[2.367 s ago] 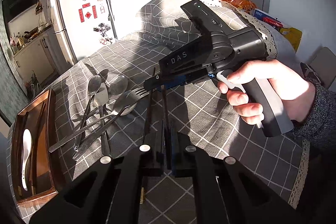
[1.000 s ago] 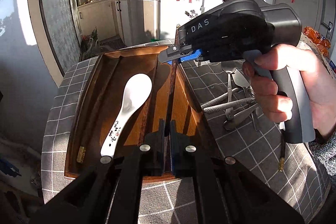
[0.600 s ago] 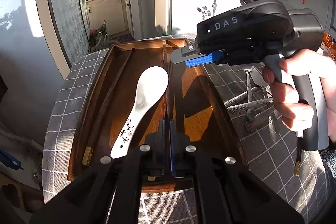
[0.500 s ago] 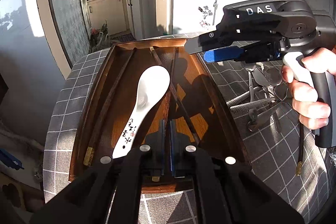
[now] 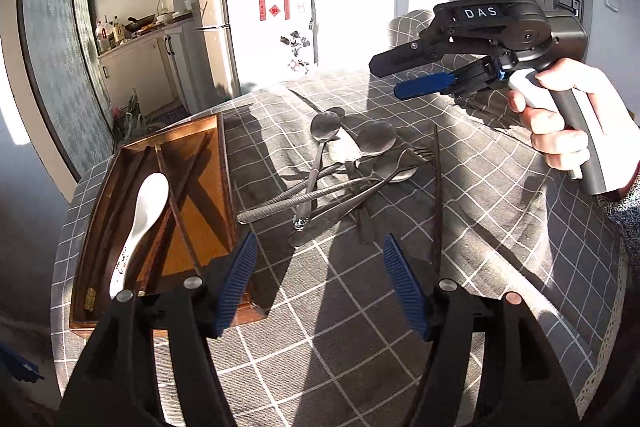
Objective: Organize utensils
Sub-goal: 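Grasp the last dark chopstick from the pile with both grippers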
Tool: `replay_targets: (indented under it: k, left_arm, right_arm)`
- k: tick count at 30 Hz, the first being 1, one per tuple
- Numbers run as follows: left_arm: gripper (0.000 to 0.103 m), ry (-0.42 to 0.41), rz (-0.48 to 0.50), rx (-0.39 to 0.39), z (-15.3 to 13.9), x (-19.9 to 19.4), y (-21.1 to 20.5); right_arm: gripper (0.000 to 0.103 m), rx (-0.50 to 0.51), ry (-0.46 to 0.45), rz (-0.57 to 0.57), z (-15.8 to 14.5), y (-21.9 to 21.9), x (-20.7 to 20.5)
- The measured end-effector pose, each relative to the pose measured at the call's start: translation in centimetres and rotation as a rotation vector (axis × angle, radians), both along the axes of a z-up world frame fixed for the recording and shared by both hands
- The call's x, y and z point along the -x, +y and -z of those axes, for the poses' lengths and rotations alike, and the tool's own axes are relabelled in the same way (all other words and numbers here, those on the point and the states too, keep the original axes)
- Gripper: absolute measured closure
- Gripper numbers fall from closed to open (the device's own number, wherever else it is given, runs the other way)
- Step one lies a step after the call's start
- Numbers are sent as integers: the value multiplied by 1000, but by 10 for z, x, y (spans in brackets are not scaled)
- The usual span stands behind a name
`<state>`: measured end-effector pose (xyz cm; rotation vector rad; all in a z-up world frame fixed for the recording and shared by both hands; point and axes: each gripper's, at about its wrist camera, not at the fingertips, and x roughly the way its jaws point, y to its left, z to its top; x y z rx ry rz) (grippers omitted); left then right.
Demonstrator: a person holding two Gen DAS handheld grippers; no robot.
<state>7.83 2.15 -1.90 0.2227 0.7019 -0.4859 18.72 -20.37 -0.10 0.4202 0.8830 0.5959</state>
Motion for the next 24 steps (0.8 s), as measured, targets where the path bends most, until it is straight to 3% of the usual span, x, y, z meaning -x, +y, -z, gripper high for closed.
replay_targets:
  k: [3,9,11,13,17,18,21,24]
  left_arm:
    - [34,27,70,-22,12,15,-28]
    - [34,69,118,-65,35,22,-62]
    - [42,97,128,-67,41,20,-65]
    - [61,126,125,-85,47,16,-67]
    - [82,145,159,-79,49,17,-69]
    - [96,144,167,-84,49,18,-71]
    - [96,128,170,-110,50,20,-77]
    - [96,114,161,-79,43,18,-78]
  right_arm:
    - [41,-11,15,30,10,-23,11]
    - [41,-14,47,57,26,-46,26]
    - [41,-17,51,59,29,-50,30]
    - [41,-16,52,59,31,-52,33]
    - [40,-14,68,69,39,-57,34]
    - [40,-13,78,75,41,-58,32]
    - [40,-6,117,87,51,-56,29]
    - [40,-1,150,87,62,-49,25]
